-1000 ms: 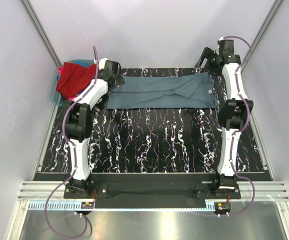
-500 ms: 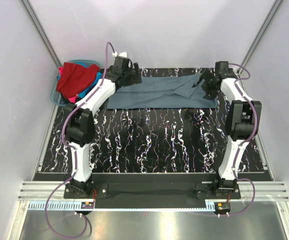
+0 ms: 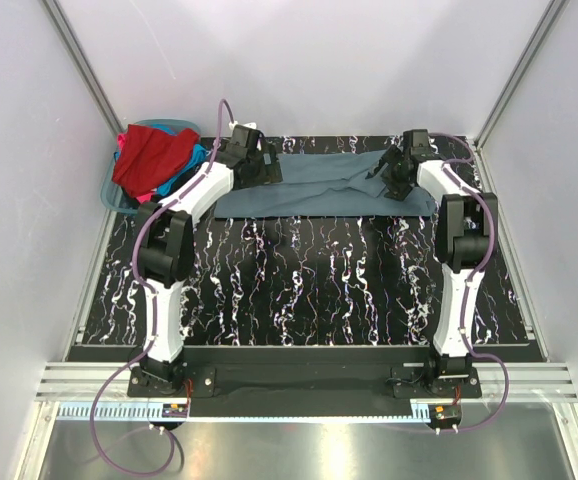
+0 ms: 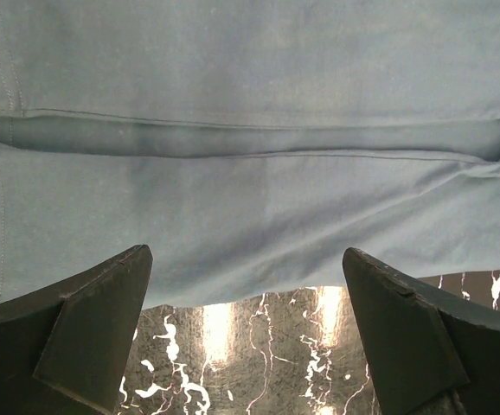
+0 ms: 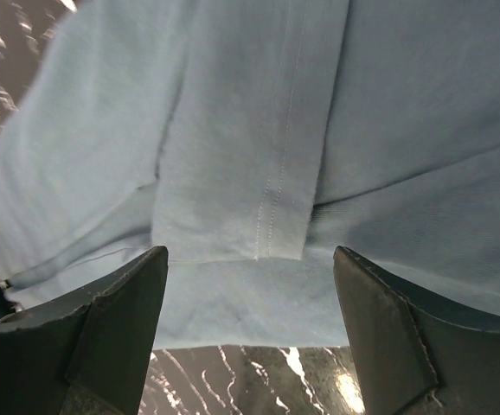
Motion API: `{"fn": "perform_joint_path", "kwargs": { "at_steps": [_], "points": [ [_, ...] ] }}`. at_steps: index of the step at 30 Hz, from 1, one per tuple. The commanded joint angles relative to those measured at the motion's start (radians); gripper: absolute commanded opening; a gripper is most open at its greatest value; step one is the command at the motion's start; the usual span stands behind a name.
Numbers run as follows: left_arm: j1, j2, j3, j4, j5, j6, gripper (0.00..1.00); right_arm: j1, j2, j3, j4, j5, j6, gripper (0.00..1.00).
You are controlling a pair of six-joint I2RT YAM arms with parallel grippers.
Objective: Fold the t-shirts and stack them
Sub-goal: Fold the tshirt
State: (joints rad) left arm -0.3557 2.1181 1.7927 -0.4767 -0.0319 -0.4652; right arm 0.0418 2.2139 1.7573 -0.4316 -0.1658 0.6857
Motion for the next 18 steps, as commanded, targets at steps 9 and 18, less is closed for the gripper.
{"fn": "perform_joint_path", "kwargs": {
  "at_steps": [9,18],
  "points": [
    [0.044,0.152,0.158,-0.008,0.059,-0.007,0.99,0.009,0.049,0.062,0.01,0.097,-0.017,0.84],
    [0.072,0.212,0.117,-0.043,0.092,-0.116,0.99,0.006,0.073,0.001,-0.013,0.129,-0.031,0.86]
  ]
}}
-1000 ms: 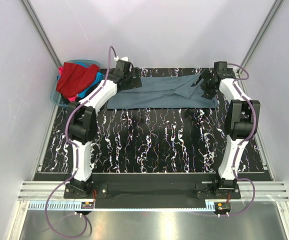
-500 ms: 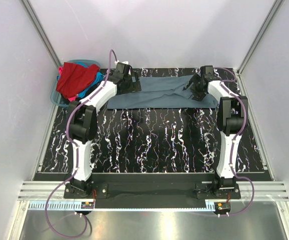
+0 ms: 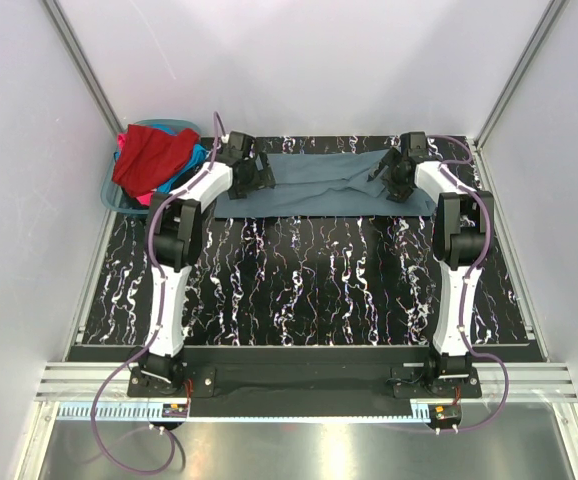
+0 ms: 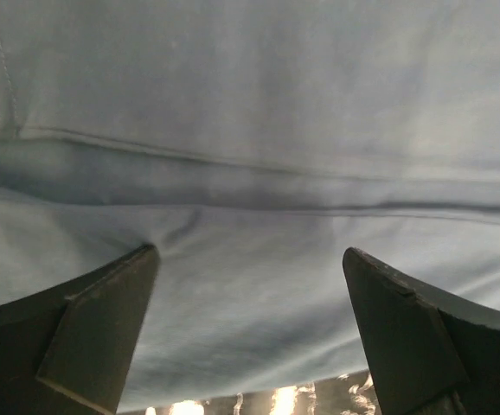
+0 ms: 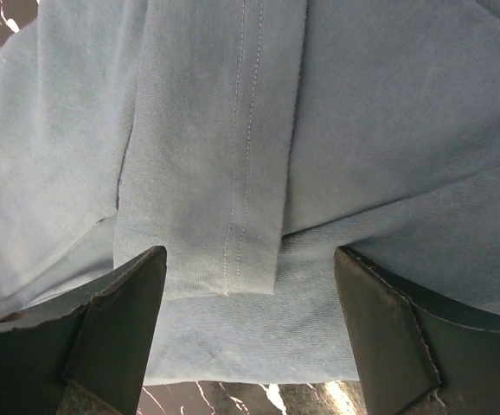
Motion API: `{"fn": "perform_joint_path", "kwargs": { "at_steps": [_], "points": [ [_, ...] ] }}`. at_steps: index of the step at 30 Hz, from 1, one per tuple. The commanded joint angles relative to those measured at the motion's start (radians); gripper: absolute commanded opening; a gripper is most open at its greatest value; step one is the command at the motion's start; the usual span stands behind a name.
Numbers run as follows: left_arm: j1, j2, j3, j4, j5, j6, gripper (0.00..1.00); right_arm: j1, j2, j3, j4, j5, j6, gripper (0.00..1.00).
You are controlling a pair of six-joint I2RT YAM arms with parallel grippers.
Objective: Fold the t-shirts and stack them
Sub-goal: Fold the tshirt
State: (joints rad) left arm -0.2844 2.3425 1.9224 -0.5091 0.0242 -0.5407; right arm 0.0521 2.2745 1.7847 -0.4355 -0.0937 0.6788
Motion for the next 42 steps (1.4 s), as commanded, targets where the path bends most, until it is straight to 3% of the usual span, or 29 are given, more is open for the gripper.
{"fn": "perform_joint_path", "kwargs": {
  "at_steps": [1,5,12,17,21,27,35,42],
  "points": [
    [0.001,-0.012,-0.031,-0.012,0.034,-0.047,0.99,-0.005,0.004,-0.045,-0.008,0.061,-0.028,0.86],
    [0.001,-0.047,-0.094,-0.032,-0.007,-0.068,0.99,-0.009,-0.02,-0.088,-0.017,0.074,-0.047,0.87],
    [-0.01,-0.146,-0.278,-0.032,-0.02,-0.097,0.99,-0.011,-0.136,-0.302,-0.022,0.127,-0.077,0.87],
    [-0.035,-0.268,-0.431,-0.034,-0.023,-0.107,0.99,-0.011,-0.295,-0.497,-0.022,0.112,-0.056,0.87],
    [-0.064,-0.411,-0.659,-0.034,-0.052,-0.131,0.99,-0.011,-0.49,-0.729,-0.026,0.097,-0.025,0.88],
    [-0.119,-0.589,-0.855,-0.032,-0.056,-0.145,0.99,-0.009,-0.653,-0.878,-0.074,0.097,-0.007,0.88],
    [-0.137,-0.661,-0.774,-0.068,-0.09,-0.111,0.99,-0.011,-0.714,-0.733,-0.14,0.023,-0.002,0.87],
    [-0.137,-0.752,-0.672,-0.106,-0.133,-0.03,0.99,-0.009,-0.814,-0.762,-0.137,0.028,0.105,0.84]
  ]
}}
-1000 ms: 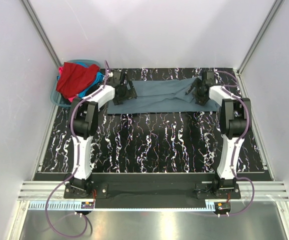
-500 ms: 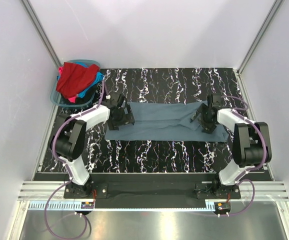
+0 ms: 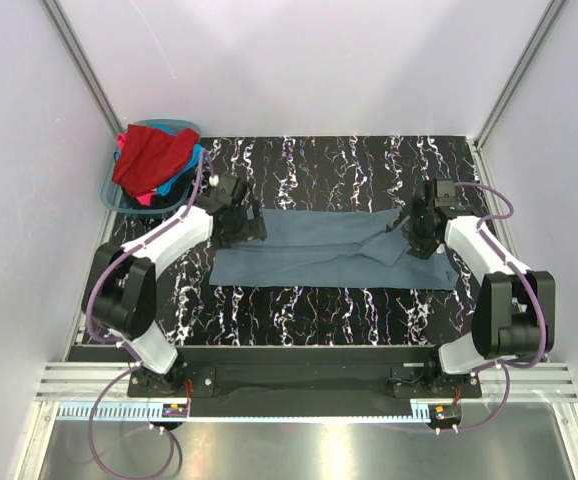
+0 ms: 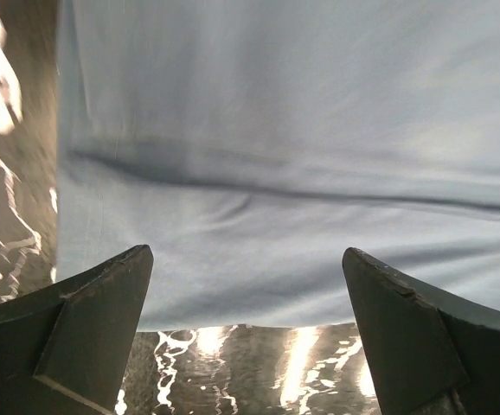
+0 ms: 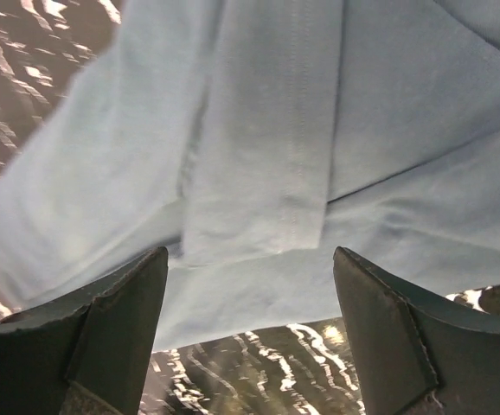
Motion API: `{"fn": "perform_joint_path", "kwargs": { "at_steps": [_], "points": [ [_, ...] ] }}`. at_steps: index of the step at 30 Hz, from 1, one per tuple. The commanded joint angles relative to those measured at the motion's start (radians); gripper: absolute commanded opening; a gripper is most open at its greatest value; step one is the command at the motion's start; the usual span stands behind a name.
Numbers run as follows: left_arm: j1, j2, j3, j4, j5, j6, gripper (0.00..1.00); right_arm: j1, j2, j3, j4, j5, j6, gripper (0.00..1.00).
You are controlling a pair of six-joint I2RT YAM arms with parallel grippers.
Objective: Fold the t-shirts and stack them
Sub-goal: Fold the tshirt
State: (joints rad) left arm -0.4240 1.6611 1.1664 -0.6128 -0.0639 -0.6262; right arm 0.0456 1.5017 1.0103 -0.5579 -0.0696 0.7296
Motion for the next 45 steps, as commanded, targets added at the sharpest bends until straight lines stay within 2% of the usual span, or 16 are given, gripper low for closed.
{"fn": "perform_joint_path", "kwargs": {
  "at_steps": [1,6,10,14,18,23,28,45],
  "points": [
    [0.002,-0.07,0.096,-0.014,-0.042,0.066,0.99,0.0,-0.038,0.01,-0.016,0.008,0.053,0.83],
    [0.002,-0.063,0.154,-0.022,-0.017,0.144,0.99,-0.001,-0.011,-0.009,-0.046,0.026,0.057,0.82],
    [0.004,-0.023,0.205,-0.019,0.03,0.285,0.99,-0.001,-0.015,0.014,-0.094,0.092,0.085,0.86],
    [0.004,0.006,0.269,-0.019,0.038,0.353,0.99,0.01,-0.001,0.083,-0.16,0.111,0.11,0.87],
    [0.002,0.025,0.276,-0.015,0.082,0.333,0.99,0.033,0.005,0.027,-0.106,0.091,0.122,0.83],
    [0.002,0.029,0.237,-0.013,0.131,0.281,0.99,0.049,0.018,-0.087,-0.05,0.042,0.14,0.64],
    [0.002,0.012,0.216,-0.011,0.141,0.264,0.99,0.05,0.049,-0.113,0.007,0.065,0.131,0.54],
    [-0.006,-0.063,0.064,0.036,0.151,0.207,0.99,0.054,0.074,-0.091,0.088,0.091,0.126,0.43]
  ]
}}
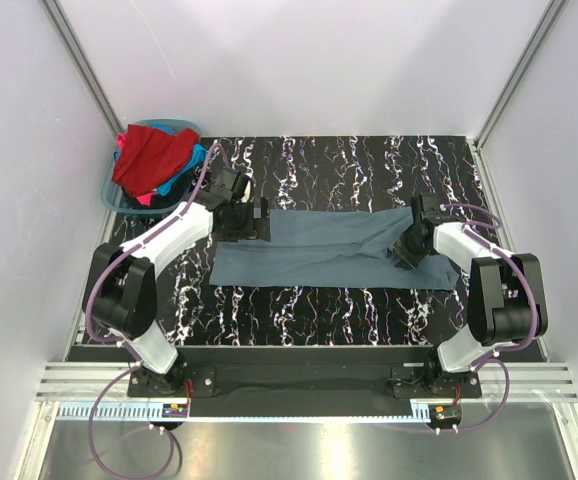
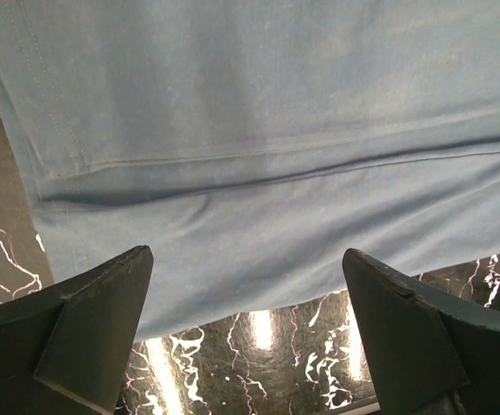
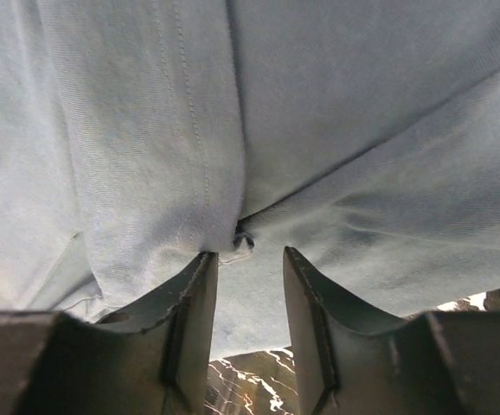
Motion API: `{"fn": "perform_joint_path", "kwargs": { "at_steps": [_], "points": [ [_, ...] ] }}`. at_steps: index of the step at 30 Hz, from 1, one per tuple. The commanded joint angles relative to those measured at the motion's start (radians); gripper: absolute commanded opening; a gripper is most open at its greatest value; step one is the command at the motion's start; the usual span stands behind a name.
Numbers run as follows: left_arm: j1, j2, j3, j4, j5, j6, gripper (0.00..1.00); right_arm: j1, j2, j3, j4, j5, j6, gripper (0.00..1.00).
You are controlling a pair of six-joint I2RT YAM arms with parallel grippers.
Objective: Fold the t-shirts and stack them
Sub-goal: Fold the tshirt
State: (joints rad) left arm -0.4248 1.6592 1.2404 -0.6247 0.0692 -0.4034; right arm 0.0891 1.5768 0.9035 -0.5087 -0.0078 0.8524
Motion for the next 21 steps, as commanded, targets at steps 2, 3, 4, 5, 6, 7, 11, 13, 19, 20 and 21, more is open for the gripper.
{"fn": "perform_joint_path", "kwargs": {
  "at_steps": [2,3,4,5,6,7,11,13,19,20,21],
  "points": [
    [-0.005,-0.062,-0.016,0.049,0.023,-0.017,0.99,0.011,0.003,0.018,0.045,0.029,0.002,0.4],
    [-0.005,-0.062,-0.016,0.051,0.026,-0.017,0.99,0.011,0.002,0.021,0.047,0.026,0.002,0.38],
    [-0.006,-0.064,-0.016,0.051,0.024,-0.018,0.99,0.011,0.003,0.028,0.048,0.023,0.002,0.36],
    [-0.006,-0.065,-0.016,0.051,0.024,-0.018,0.99,0.012,-0.001,0.032,0.049,0.025,0.002,0.32],
    [-0.005,-0.067,-0.018,0.052,0.021,-0.021,0.99,0.014,-0.001,0.034,0.049,0.025,0.002,0.29],
    [-0.006,-0.068,-0.018,0.054,0.02,-0.02,0.99,0.014,-0.004,0.037,0.053,0.029,0.004,0.26],
    [-0.006,-0.062,-0.024,0.059,0.024,-0.026,0.99,0.014,0.017,0.047,0.076,0.031,-0.006,0.06],
    [-0.006,-0.062,-0.027,0.063,0.032,-0.028,0.99,0.014,0.028,0.067,0.081,0.034,-0.016,0.0],
    [-0.006,-0.075,-0.036,0.063,0.027,-0.025,0.99,0.015,0.042,0.106,0.095,0.038,-0.059,0.0],
    [-0.006,-0.079,-0.038,0.065,0.029,-0.026,0.99,0.015,0.04,0.11,0.098,0.038,-0.065,0.0],
    [-0.006,-0.082,-0.041,0.066,0.027,-0.026,0.99,0.015,0.04,0.117,0.098,0.037,-0.072,0.0]
  ]
}}
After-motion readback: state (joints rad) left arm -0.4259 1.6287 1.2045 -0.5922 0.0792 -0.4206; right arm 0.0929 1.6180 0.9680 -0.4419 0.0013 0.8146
